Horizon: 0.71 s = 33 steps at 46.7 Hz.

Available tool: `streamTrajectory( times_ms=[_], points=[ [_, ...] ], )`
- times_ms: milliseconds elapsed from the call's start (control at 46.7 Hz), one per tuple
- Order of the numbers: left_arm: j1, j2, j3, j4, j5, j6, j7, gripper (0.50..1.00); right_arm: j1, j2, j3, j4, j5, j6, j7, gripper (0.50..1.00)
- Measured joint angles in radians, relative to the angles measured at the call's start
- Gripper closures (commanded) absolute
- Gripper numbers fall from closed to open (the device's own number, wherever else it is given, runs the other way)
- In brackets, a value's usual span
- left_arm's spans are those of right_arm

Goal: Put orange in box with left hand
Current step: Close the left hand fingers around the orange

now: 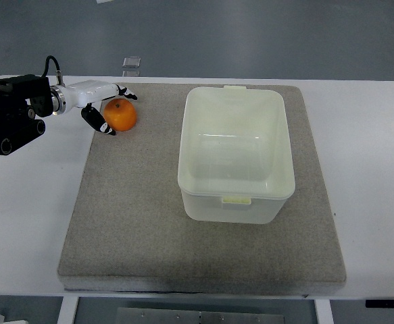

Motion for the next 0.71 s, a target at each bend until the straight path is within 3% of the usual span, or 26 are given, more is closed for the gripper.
streamTrajectory(
  times_ms=[278, 428, 514, 642, 706],
  points=[
    [0.003, -0.015, -0.003, -0.004, -0.003, 0.000, 0.000, 0.619, 0.000, 0.000, 0.000, 0.000, 0.000, 0.000, 0.000, 0.556],
    [0.004, -0.018, -0.003, -0.005, -0.003, 0.000, 0.000, 0.647, 0.000, 0.000, 0.000, 0.000, 0.000, 0.000, 0.000, 0.556],
    [0.004, -0.019, -0.003, -0.006, -0.003, 0.000, 0.000, 0.735, 0.000, 0.000, 0.000, 0.000, 0.000, 0.000, 0.000, 0.556],
    [0.003, -0.019, -0.003, -0.006, -0.003, 0.000, 0.000, 0.983, 0.000, 0.000, 0.000, 0.000, 0.000, 0.000, 0.000, 0.556],
    [0.003, -0.019, -0.003, -0.005, -0.003, 0.000, 0.000, 1.000, 0.000, 0.000, 0.000, 0.000, 0.000, 0.000, 0.000, 0.556]
  ],
)
